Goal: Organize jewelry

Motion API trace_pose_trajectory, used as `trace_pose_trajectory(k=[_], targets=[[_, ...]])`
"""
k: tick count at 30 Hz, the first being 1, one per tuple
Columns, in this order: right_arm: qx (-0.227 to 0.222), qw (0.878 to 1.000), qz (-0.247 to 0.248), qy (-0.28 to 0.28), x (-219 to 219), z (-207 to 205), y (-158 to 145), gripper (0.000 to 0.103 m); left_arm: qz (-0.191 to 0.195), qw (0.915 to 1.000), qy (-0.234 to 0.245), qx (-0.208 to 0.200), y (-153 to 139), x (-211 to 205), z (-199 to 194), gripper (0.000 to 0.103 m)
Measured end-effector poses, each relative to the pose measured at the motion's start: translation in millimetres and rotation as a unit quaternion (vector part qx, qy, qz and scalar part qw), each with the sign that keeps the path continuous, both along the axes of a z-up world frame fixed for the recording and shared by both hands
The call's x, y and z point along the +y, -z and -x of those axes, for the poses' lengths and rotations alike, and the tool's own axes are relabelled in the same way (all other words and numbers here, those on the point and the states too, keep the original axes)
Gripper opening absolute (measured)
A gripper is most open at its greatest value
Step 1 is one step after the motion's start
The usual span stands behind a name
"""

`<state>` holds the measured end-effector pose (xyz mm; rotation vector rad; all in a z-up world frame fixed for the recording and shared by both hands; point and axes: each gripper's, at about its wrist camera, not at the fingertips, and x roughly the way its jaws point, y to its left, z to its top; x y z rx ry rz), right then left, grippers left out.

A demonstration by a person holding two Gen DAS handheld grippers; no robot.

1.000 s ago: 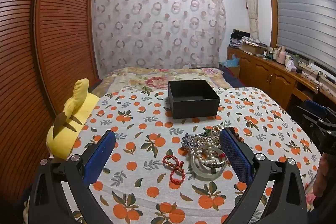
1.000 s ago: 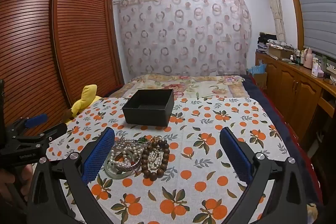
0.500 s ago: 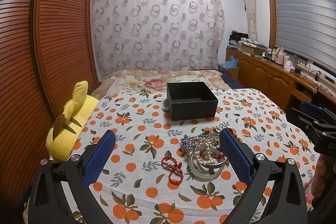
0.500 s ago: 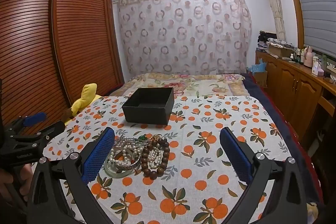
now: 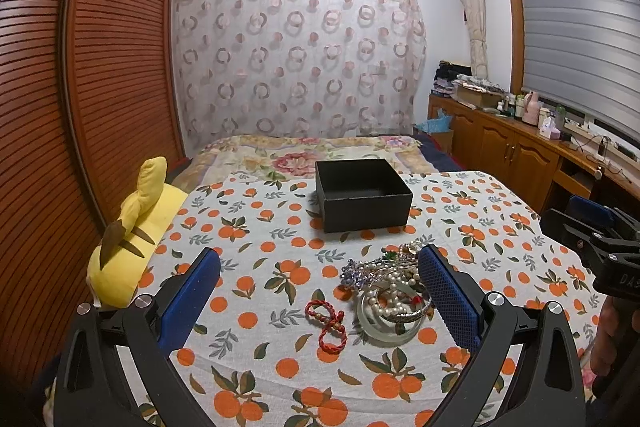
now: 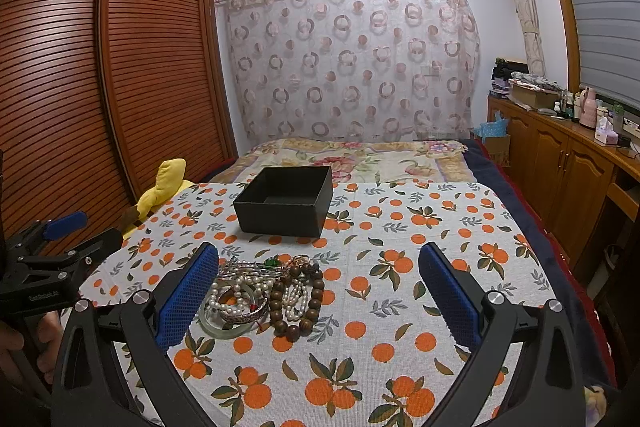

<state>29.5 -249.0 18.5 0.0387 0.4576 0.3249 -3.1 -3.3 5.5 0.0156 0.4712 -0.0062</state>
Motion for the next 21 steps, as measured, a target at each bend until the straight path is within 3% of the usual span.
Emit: trace_pose_trajectory(k=[21], targets=[[0.001,1.0,0.0,0.0,1,0,-1,0.101,-0.001,1.0,0.002,-0.005,-10,-1,4,0.096]])
